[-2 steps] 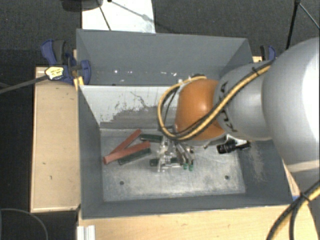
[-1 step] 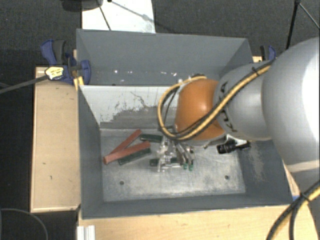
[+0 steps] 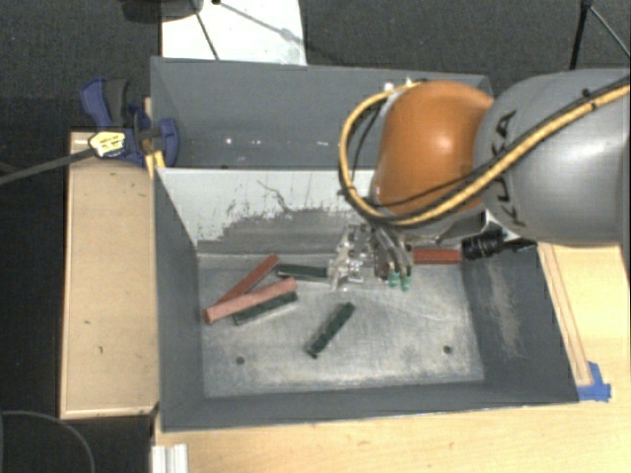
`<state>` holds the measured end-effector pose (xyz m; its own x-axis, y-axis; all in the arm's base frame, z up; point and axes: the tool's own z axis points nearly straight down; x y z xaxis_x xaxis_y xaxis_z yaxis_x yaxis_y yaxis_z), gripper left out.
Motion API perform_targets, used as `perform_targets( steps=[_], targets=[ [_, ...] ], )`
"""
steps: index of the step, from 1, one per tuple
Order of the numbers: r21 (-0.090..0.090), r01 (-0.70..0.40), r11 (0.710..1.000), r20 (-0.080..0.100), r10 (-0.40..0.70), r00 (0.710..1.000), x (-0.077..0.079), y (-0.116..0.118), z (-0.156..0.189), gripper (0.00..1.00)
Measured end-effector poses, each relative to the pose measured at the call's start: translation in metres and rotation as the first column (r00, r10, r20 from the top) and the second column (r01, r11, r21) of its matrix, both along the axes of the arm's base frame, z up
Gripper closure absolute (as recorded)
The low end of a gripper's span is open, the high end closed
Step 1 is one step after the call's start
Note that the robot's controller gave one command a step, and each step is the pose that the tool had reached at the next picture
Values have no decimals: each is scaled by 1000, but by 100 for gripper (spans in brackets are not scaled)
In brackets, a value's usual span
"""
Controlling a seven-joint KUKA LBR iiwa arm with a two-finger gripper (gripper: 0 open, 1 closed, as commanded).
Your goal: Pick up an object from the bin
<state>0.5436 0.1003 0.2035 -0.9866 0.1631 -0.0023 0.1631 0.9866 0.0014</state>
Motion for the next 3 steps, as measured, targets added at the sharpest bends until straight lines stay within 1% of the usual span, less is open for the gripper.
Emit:
perform_targets(
  steps=[1, 2, 3],
  targets=[
    [0, 1, 1000, 0, -1, 1000, 0, 0, 0, 0],
    [0, 1, 1000, 0, -1, 1000, 0, 0, 0, 0],
    [0, -48, 999, 7, 48, 999, -6, -14, -50, 0]
  ],
)
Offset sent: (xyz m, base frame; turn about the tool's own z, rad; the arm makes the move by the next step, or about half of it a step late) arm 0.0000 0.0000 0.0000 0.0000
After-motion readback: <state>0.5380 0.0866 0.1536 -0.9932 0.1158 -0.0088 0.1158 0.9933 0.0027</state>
